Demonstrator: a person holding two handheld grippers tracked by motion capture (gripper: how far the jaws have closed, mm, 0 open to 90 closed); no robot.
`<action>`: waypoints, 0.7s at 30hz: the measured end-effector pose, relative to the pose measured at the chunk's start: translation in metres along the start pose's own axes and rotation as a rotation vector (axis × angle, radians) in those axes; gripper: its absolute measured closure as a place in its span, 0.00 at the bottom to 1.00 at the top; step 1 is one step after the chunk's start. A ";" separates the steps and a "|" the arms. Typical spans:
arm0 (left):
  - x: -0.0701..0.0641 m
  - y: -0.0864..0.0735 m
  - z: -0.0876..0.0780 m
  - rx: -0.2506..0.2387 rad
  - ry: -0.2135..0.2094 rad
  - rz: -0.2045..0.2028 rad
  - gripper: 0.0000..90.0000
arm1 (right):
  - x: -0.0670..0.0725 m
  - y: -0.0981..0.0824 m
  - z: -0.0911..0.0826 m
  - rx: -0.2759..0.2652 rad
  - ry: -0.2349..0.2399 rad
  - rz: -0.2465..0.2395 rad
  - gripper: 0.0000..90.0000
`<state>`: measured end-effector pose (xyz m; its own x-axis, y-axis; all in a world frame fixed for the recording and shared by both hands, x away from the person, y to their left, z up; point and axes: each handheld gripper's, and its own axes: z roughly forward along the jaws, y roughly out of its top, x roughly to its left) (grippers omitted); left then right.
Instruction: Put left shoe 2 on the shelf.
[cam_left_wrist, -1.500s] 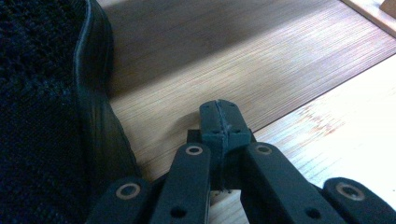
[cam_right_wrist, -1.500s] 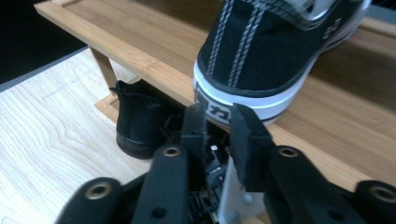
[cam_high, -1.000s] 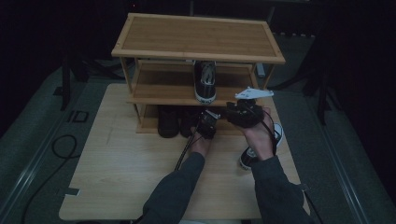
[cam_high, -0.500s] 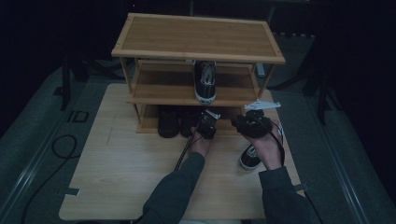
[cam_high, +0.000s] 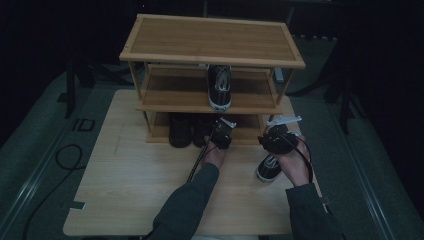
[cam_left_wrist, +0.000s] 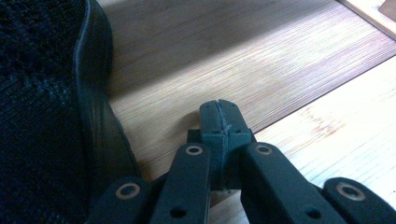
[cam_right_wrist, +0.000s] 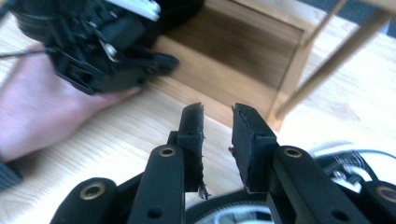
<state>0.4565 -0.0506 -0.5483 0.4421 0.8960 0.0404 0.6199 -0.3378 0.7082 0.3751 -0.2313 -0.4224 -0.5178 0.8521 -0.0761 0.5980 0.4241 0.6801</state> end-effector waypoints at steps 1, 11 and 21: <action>0.000 0.000 0.000 -0.001 0.000 -0.001 1.00 | -0.002 -0.002 0.000 0.007 -0.005 0.008 0.82; 0.000 0.000 0.000 -0.005 0.008 0.011 1.00 | -0.025 -0.021 -0.002 0.051 -0.072 0.078 0.84; 0.000 0.000 0.000 -0.004 0.008 0.015 1.00 | -0.038 -0.034 -0.006 0.066 -0.110 0.125 0.83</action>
<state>0.4562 -0.0502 -0.5485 0.4458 0.8933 0.0568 0.6105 -0.3499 0.7105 0.3707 -0.2800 -0.4378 -0.3694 0.9262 -0.0758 0.6941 0.3292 0.6402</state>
